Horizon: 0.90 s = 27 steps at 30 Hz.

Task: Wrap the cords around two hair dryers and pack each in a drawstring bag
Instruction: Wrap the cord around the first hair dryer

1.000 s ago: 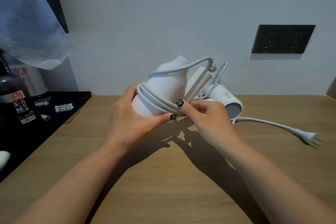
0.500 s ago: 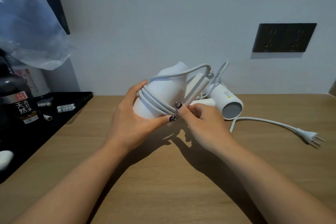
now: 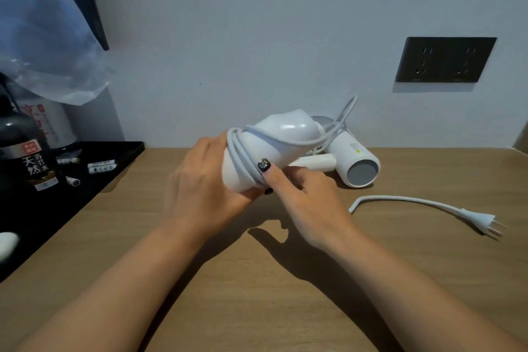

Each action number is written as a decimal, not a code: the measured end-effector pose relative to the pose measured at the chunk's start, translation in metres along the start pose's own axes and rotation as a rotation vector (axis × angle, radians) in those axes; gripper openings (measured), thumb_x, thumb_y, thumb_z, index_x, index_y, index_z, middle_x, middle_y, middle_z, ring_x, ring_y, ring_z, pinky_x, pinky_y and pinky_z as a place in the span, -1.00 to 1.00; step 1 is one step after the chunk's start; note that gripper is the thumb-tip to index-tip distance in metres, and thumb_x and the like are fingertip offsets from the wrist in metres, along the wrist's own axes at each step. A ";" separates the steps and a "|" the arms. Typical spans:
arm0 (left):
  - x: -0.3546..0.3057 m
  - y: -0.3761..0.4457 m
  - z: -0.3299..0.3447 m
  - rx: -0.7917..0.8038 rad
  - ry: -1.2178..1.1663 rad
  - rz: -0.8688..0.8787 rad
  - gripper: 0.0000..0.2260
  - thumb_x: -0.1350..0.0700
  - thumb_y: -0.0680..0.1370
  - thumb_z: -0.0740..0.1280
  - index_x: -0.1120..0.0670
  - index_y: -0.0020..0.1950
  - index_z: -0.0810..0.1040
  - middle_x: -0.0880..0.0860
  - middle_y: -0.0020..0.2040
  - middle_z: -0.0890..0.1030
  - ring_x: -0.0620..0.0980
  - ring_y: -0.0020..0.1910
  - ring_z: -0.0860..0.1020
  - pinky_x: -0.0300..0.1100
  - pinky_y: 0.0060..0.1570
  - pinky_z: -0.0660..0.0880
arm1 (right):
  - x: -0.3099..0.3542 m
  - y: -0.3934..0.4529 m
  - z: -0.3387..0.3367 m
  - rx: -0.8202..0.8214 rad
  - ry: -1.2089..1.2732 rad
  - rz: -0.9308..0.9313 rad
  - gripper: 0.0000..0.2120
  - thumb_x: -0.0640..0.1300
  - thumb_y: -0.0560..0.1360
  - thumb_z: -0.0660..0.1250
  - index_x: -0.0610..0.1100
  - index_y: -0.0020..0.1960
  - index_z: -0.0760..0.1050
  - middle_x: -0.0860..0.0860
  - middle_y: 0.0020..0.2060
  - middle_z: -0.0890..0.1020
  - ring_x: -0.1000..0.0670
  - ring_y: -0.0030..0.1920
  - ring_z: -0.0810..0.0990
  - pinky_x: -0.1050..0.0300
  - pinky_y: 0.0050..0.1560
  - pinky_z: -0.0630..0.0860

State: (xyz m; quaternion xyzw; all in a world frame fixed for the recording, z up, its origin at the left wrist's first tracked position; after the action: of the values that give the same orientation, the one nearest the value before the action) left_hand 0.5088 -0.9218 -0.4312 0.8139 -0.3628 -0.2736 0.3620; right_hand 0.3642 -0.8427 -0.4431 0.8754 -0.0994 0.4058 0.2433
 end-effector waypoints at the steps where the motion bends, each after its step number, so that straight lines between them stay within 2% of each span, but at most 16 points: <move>1: -0.006 -0.001 0.001 -0.006 0.056 0.042 -0.25 -0.36 0.36 0.35 0.16 0.34 0.47 0.11 0.08 0.57 0.06 -0.03 0.56 -0.11 -0.25 0.50 | -0.002 0.001 -0.001 -0.020 0.091 0.045 -0.31 0.56 0.28 0.09 -0.03 -0.19 0.60 0.10 -0.32 0.61 -0.02 -0.18 0.54 -0.05 -0.10 0.49; 4: -0.018 -0.002 0.006 -0.028 0.115 0.102 -0.28 -0.25 0.36 0.49 0.19 0.34 0.48 0.12 0.07 0.58 0.08 -0.04 0.57 -0.09 -0.24 0.50 | -0.010 0.005 0.000 -0.068 0.311 0.201 -0.40 0.65 0.10 0.16 0.13 -0.43 0.55 0.23 -0.57 0.44 -0.05 -0.24 0.42 -0.04 -0.11 0.33; 6: -0.018 -0.001 0.008 -0.003 0.111 0.131 -0.27 -0.21 0.35 0.50 0.21 0.35 0.47 0.14 0.09 0.59 0.11 -0.02 0.57 -0.05 -0.17 0.51 | -0.013 0.005 0.003 -0.084 0.393 0.242 -0.40 0.68 0.03 0.19 0.17 -0.42 0.55 0.25 -0.51 0.44 -0.07 -0.13 0.41 -0.03 -0.06 0.29; 9: -0.010 0.001 0.007 0.024 0.075 0.175 -0.25 -0.23 0.34 0.47 0.21 0.37 0.46 0.13 0.12 0.60 0.13 0.04 0.57 0.02 -0.04 0.48 | -0.013 0.003 0.006 -0.098 0.504 0.254 -0.43 0.55 0.10 0.29 0.10 -0.21 0.61 0.17 -0.30 0.59 -0.03 -0.07 0.53 0.01 -0.02 0.40; 12: -0.007 0.003 0.001 -0.011 -0.017 0.198 -0.27 -0.24 0.33 0.46 0.18 0.35 0.50 0.10 0.16 0.61 0.11 0.09 0.57 0.03 0.03 0.46 | -0.015 0.002 0.004 -0.060 0.601 0.278 -0.48 0.43 0.20 0.36 -0.04 -0.23 0.56 0.03 -0.41 0.48 0.05 -0.38 0.41 0.17 -0.32 0.33; 14: -0.008 0.004 -0.003 -0.017 0.003 0.223 -0.31 -0.21 0.33 0.46 0.17 0.34 0.52 0.10 0.17 0.60 0.13 0.11 0.57 0.04 0.03 0.45 | -0.015 0.003 0.004 -0.014 0.770 0.325 -0.45 0.36 0.22 0.44 -0.12 -0.16 0.50 -0.04 -0.39 0.39 0.11 -0.52 0.31 0.27 -0.53 0.23; 16: -0.012 0.005 -0.004 -0.021 0.054 0.259 -0.34 -0.20 0.35 0.44 0.17 0.32 0.53 0.12 0.17 0.60 0.16 0.10 0.56 0.03 0.00 0.43 | -0.017 0.005 0.004 0.004 0.841 0.349 -0.33 0.39 0.16 0.42 -0.16 -0.08 0.44 -0.06 -0.39 0.33 0.09 -0.57 0.24 0.26 -0.58 0.14; 18: -0.015 0.005 -0.003 -0.025 0.055 0.274 -0.36 -0.19 0.36 0.42 0.17 0.32 0.54 0.14 0.16 0.60 0.17 0.09 0.56 0.02 -0.01 0.42 | -0.019 0.007 0.003 -0.010 0.870 0.353 -0.38 0.37 0.19 0.34 -0.14 -0.09 0.39 -0.07 -0.43 0.26 0.04 -0.56 0.14 0.23 -0.53 0.05; 20: -0.015 0.004 -0.001 -0.021 0.000 0.256 -0.34 -0.18 0.33 0.45 0.15 0.33 0.53 0.13 0.16 0.58 0.15 0.10 0.54 0.02 0.01 0.41 | -0.022 0.008 0.004 -0.034 0.894 0.356 -0.44 0.32 0.21 0.34 -0.13 -0.09 0.37 -0.07 -0.43 0.23 0.03 -0.55 0.11 0.21 -0.51 0.02; 24: -0.012 0.003 0.001 -0.004 -0.090 0.155 -0.26 -0.24 0.27 0.44 0.08 0.36 0.47 0.08 0.18 0.55 0.10 0.13 0.51 0.04 0.04 0.47 | -0.023 0.009 0.001 -0.087 0.927 0.307 -0.38 0.31 0.13 0.35 -0.13 -0.03 0.42 -0.06 -0.39 0.28 0.10 -0.55 0.21 0.27 -0.55 0.09; 27: -0.010 0.003 0.002 0.065 -0.137 -0.047 -0.15 -0.39 0.20 0.37 0.01 0.39 0.39 0.00 0.18 0.52 0.01 0.11 0.51 -0.06 -0.01 0.51 | -0.024 0.010 -0.003 -0.134 0.964 0.287 -0.38 0.30 0.13 0.35 -0.13 -0.02 0.46 -0.07 -0.33 0.34 0.11 -0.51 0.27 0.29 -0.58 0.14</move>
State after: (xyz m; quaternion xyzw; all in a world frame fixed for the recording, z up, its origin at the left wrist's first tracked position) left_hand 0.5004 -0.9158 -0.4285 0.8129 -0.3764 -0.3250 0.3031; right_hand 0.3424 -0.8504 -0.4563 0.5485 -0.1209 0.7858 0.2590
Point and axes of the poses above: each hand's wrist, its own y-axis towards the middle knuckle, its own z-axis out of the palm, x = y × z, the point moved 4 cm from there along y, towards the middle knuckle
